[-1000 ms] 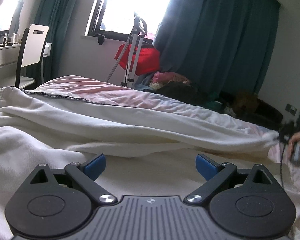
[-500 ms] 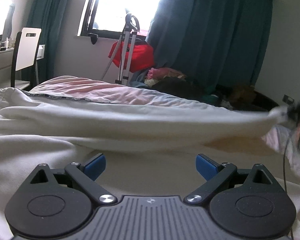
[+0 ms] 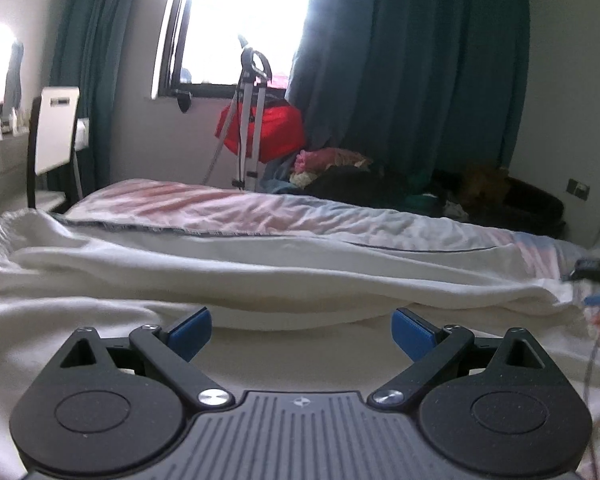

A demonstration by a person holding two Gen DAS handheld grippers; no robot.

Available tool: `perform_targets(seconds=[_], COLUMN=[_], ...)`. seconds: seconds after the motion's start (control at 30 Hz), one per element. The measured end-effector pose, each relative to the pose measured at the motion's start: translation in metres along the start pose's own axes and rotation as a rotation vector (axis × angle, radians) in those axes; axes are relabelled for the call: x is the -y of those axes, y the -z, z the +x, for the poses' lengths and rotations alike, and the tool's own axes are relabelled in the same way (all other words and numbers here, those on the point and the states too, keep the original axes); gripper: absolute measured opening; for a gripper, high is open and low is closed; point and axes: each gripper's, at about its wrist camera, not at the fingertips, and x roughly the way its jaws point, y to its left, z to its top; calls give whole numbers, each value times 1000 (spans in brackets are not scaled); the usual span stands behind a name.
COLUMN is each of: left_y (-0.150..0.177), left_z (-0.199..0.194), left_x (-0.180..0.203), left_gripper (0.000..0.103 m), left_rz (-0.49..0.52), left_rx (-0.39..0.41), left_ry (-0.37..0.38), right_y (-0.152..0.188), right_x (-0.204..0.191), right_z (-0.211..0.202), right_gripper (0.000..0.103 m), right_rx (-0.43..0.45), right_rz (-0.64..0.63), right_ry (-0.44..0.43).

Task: Fold clothes
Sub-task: 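Move the left gripper toward the elastic waistband of the white garment, then grasp the elastic waistband with the left gripper while the right gripper grasps a ribbed cuff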

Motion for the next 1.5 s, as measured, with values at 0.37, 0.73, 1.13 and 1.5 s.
perform_targets(seconds=[0.37,0.73,1.13,1.5], left_y=[-2,11,6,3], left_z=[-28,-54,-68,-101], left_x=[11,23,-72,-227], left_gripper=[98,98,98,98], left_rz=[51,120,-214,-672], left_rx=[25,8,-202,-438], left_ry=[-19,-43,-221,-483], right_y=[17,59,82,83], right_x=[-80,-101,-93,-84], right_z=[-138,-211,-212,-200], right_gripper=[83,83,83,83], right_rx=[97,91,52,-23], right_rz=[-213,-311,-318,-305], right_ry=[-184,-276,-218,-182])
